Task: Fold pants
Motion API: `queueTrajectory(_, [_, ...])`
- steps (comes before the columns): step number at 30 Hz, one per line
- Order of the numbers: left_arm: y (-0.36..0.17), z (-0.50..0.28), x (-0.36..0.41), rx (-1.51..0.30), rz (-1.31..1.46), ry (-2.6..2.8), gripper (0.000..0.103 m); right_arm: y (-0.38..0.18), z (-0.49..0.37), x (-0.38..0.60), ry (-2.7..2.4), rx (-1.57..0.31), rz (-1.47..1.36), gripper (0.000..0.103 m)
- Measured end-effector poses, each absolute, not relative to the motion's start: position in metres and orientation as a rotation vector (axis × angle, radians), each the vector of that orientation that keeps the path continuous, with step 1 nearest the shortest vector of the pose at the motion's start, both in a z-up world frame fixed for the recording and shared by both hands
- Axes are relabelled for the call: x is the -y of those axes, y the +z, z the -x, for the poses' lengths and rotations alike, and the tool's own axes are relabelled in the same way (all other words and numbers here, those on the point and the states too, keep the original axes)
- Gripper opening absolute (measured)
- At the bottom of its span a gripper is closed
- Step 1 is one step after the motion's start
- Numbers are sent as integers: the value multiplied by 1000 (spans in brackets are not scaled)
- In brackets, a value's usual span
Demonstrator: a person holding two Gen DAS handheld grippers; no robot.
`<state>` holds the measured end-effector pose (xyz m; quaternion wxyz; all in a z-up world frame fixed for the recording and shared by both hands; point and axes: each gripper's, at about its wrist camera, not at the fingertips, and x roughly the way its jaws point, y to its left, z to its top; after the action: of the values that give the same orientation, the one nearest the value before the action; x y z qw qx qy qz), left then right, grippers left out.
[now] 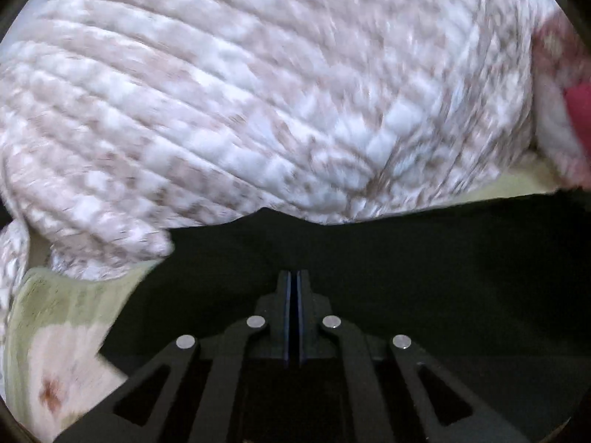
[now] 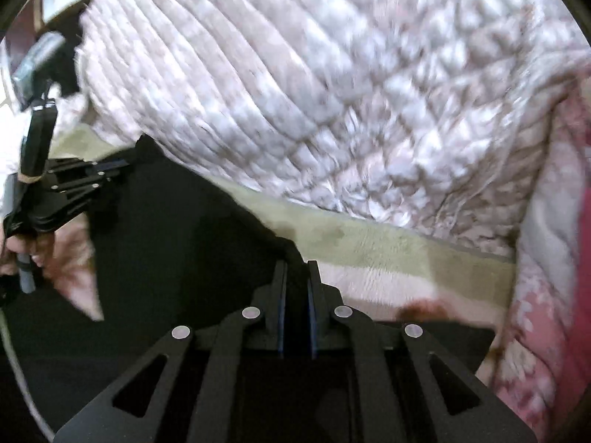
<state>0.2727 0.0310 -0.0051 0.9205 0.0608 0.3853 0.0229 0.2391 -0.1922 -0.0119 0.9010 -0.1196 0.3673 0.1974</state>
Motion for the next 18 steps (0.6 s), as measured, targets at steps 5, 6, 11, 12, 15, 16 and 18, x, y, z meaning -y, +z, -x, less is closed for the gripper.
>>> queueTrajectory(5, [39, -192, -44, -700, -45, 17, 4, 11, -152, 194, 431, -699, 202, 8])
queueTrajectory(6, [45, -172, -46, -687, -30, 11, 4, 10, -131, 195, 432, -699, 195, 8])
queueTrajectory(11, [37, -97, -56, -711, 63, -24, 4, -28, -48, 196, 425, -797, 115, 8])
queueTrajectory(12, [33, -82, -57, -722, 78, -29, 4, -40, -37, 197, 422, -831, 87, 8])
queueTrajectory(15, [4, -45, -52, -810, 108, -42, 4, -81, -18, 205, 385, -948, 17, 10])
queueTrajectory(16, [-5, -37, -51, -837, 110, -42, 4, -90, -16, 207, 371, -980, -3, 10])
queueTrajectory(18, [-20, -25, -54, -892, 116, -30, 4, -98, -10, 211, 364, -999, -60, 15])
